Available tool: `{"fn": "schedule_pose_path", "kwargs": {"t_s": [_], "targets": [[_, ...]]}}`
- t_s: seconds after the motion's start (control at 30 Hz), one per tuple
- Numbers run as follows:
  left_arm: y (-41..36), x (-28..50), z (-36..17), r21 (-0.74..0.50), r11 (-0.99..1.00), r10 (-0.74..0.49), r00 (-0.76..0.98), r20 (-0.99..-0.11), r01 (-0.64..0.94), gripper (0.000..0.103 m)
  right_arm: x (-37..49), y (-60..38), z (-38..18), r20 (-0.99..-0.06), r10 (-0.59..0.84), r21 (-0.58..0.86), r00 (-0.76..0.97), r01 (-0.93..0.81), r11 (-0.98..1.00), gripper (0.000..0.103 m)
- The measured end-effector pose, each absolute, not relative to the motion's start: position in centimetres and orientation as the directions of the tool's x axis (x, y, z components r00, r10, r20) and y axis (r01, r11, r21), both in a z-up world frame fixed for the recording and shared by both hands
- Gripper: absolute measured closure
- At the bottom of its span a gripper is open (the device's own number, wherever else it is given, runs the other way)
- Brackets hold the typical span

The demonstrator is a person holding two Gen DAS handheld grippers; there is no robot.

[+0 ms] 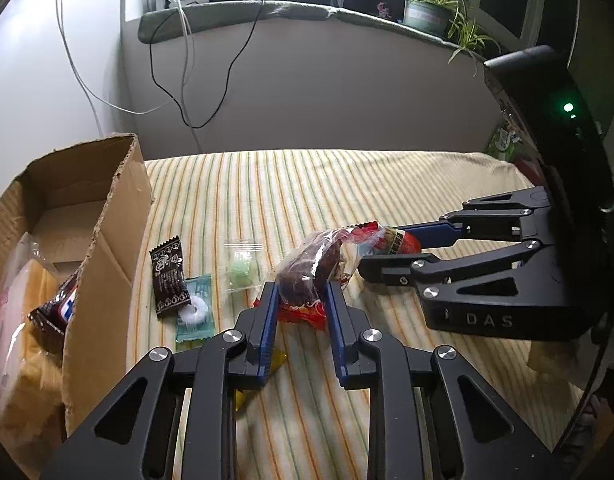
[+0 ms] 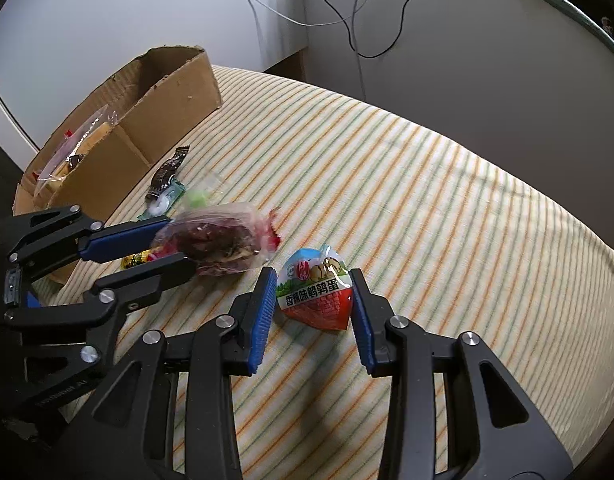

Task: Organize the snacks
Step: 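Grasp the egg treat with the right gripper while the left gripper grasps the brown bagged snack, then carry both snacks into the cardboard box and open both grippers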

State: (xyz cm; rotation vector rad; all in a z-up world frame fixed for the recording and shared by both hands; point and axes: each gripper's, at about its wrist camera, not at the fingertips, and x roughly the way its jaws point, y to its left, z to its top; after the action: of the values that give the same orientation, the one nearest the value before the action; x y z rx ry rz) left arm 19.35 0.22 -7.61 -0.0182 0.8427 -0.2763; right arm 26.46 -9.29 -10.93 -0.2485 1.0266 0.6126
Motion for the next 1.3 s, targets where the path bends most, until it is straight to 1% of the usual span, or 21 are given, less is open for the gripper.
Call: {"fn": "schedule_pose_path", "kwargs": {"t_s": [0.27, 0.4, 0.43, 0.5, 0.57, 0.63, 0.67, 0.8, 0.83, 0.87, 0.93, 1.1, 1.3], "targets": [[0.6, 17.6, -6.6, -0.148, 0.96, -0.27, 0.645, -0.715, 0.238, 0.082, 26.0, -10.3, -10.3, -0.846, 0.365, 0.09, 0.39, -0.57, 0.817, 0.066], [0.3, 17.6, -6.8, -0.13, 0.957, -0.271, 0.631, -0.726, 0.261, 0.082, 25.7, -10.3, -10.2, -0.847, 0.358, 0.082, 0.393, -0.57, 0.818, 0.066], [0.1, 17.5, -7.0, -0.116, 0.958, -0.261, 0.631, -0.731, 0.262, 0.08, 25.6, -10.3, -10.2, -0.847, 0.359, 0.083, 0.392, -0.57, 0.817, 0.066], [-0.3, 17.7, -7.1, -0.093, 0.96, -0.246, 0.633, -0.734, 0.266, 0.079, 25.5, -10.4, -10.3, -0.848, 0.359, 0.083, 0.391, -0.57, 0.817, 0.066], [-0.7, 17.9, -7.0, -0.08, 0.96, -0.24, 0.638, -0.732, 0.269, 0.073, 25.3, -10.4, -10.4, -0.849, 0.357, 0.081, 0.39, -0.572, 0.816, 0.066], [-1.0, 18.4, -6.9, -0.06, 0.965, -0.217, 0.647, -0.731, 0.256, 0.047, 25.2, -10.6, -10.4, -0.85, 0.356, 0.08, 0.389, -0.572, 0.816, 0.066], [-1.2, 18.6, -6.9, -0.051, 0.966, -0.209, 0.65, -0.73, 0.253, 0.045, 25.2, -10.7, -10.4, -0.849, 0.356, 0.081, 0.39, -0.571, 0.817, 0.066], [-2.0, 19.8, -7.5, -0.034, 0.961, -0.206, 0.628, -0.751, 0.274, 0.046, 25.3, -11.3, -10.3, -0.847, 0.354, 0.081, 0.396, -0.562, 0.823, 0.066], [-2.1, 20.1, -7.7, -0.041, 0.959, -0.213, 0.618, -0.757, 0.28, 0.049, 25.3, -11.5, -10.3, -0.846, 0.353, 0.082, 0.398, -0.558, 0.825, 0.066], [-2.0, 20.1, -7.9, -0.05, 0.957, -0.221, 0.609, -0.762, 0.285, 0.06, 25.3, -11.6, -10.3, -0.846, 0.354, 0.084, 0.399, -0.556, 0.827, 0.066], [-2.1, 20.3, -8.2, -0.063, 0.954, -0.234, 0.595, -0.769, 0.294, 0.069, 25.4, -11.9, -10.3, -0.844, 0.354, 0.085, 0.402, -0.553, 0.829, 0.066], [-1.7, 20.1, -7.7, -0.08, 0.955, -0.245, 0.607, -0.756, 0.287, 0.071, 25.2, -12.2, -10.0, -0.84, 0.357, 0.087, 0.408, -0.548, 0.832, 0.066], [-0.2, 18.4, -5.4, -0.1, 0.958, -0.256, 0.65, -0.715, 0.267, 0.071, 24.9, -11.8, -8.5, -0.827, 0.37, 0.091, 0.423, -0.549, 0.831, 0.066]]}}
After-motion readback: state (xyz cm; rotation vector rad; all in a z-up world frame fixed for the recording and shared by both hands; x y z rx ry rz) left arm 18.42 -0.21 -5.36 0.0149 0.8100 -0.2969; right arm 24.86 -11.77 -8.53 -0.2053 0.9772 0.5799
